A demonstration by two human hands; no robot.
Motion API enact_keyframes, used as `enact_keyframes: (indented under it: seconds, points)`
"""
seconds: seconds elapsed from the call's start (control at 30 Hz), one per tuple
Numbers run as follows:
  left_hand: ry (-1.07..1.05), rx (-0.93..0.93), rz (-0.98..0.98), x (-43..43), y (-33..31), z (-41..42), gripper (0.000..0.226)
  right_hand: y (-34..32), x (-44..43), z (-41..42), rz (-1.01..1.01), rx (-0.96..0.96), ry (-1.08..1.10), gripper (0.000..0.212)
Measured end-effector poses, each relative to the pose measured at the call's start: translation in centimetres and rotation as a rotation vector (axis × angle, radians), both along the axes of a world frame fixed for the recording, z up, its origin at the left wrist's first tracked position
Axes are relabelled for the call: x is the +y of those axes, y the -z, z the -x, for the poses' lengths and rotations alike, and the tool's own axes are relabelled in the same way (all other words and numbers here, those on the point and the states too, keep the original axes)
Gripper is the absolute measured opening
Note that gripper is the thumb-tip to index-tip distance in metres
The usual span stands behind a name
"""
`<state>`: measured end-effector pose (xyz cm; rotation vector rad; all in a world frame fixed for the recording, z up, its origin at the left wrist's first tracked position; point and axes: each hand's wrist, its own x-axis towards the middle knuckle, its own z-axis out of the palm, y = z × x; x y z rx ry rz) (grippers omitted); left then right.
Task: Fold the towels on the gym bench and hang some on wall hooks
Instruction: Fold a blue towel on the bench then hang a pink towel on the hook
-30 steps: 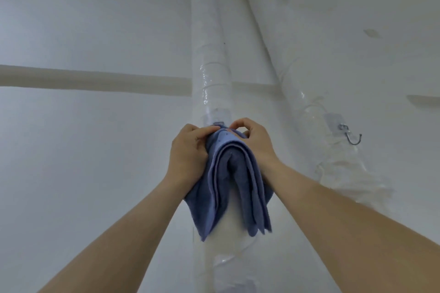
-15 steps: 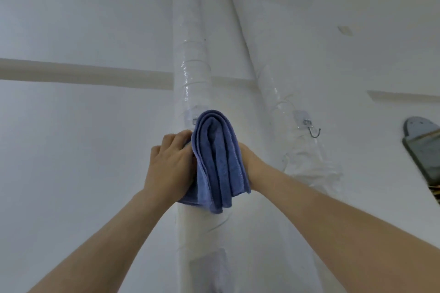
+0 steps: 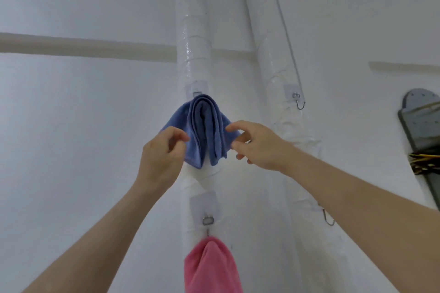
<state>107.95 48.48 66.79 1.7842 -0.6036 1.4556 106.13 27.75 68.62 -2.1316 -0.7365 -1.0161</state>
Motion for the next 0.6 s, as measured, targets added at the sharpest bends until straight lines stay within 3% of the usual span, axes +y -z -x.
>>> enact_keyframes:
  seconds: [0.13,0.27,0.47,0.6]
  points:
    - [0.026,0.302,-0.043,-1.3,6.1,2.1,0.028,4.8,-0.4,2.1,0.031,0.117,-0.046,0.033]
    - [-0.032,0.446,-0.161,-2.8,13.4,5.3,0.032,11.6,-1.1,4.4,0.123,0.186,-0.015,0.029]
    - [0.010,0.500,-0.476,-4.1,26.0,11.9,0.037,25.2,-1.8,9.4,0.635,0.282,0.252,0.033]
    - [0.106,0.795,-0.571,-4.0,34.8,17.5,0.027,34.3,-1.6,13.9,0.638,0.540,0.201,0.034]
